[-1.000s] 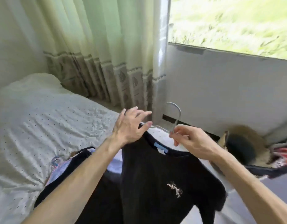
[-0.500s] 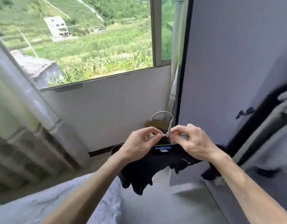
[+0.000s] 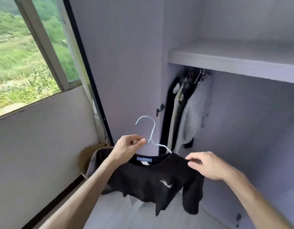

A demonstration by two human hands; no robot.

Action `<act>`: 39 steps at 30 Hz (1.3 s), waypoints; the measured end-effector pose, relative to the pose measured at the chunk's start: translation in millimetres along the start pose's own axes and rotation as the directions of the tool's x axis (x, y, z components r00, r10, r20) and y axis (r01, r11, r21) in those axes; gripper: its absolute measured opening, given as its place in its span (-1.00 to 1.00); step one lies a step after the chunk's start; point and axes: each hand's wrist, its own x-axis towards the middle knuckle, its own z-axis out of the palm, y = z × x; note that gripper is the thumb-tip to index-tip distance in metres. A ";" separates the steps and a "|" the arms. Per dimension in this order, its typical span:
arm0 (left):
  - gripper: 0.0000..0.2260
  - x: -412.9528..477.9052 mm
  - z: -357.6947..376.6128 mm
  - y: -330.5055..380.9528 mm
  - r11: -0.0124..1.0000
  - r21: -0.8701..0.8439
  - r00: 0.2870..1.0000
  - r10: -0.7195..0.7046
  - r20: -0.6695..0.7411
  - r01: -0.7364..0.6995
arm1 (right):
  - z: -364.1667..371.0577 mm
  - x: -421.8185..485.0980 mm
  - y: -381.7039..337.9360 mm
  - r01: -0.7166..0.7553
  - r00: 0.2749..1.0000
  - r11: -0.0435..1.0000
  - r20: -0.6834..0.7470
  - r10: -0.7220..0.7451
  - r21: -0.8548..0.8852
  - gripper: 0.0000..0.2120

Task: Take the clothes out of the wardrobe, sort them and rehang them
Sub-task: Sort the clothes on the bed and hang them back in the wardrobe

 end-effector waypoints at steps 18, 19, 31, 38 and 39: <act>-0.61 116.2 92.3 71.1 0.738 0.555 0.908 0.193 0.372 -0.384 | -1.8 -48.7 64.7 -0.273 0.934 0.711 0.000 0.358 0.648 -0.89; -0.56 123.7 90.4 73.8 0.689 0.609 0.912 0.208 0.353 -0.393 | -3.2 -40.0 68.6 -0.274 0.925 0.697 -0.017 0.380 0.662 -0.87; -0.33 258.2 18.0 77.5 0.257 0.962 0.942 0.335 0.004 -0.095 | -88.7 130.8 119.8 -0.090 0.787 0.669 -0.359 0.501 0.738 -0.88; -0.25 295.6 -7.2 46.7 0.043 0.999 0.873 0.488 -0.009 -0.013 | -149.0 227.3 142.6 -0.058 0.762 0.762 -0.465 0.452 0.645 -0.76; -0.26 296.0 -5.9 44.6 0.020 1.000 0.867 0.498 -0.013 0.003 | -155.4 238.8 145.2 -0.059 0.758 0.770 -0.473 0.449 0.636 -0.73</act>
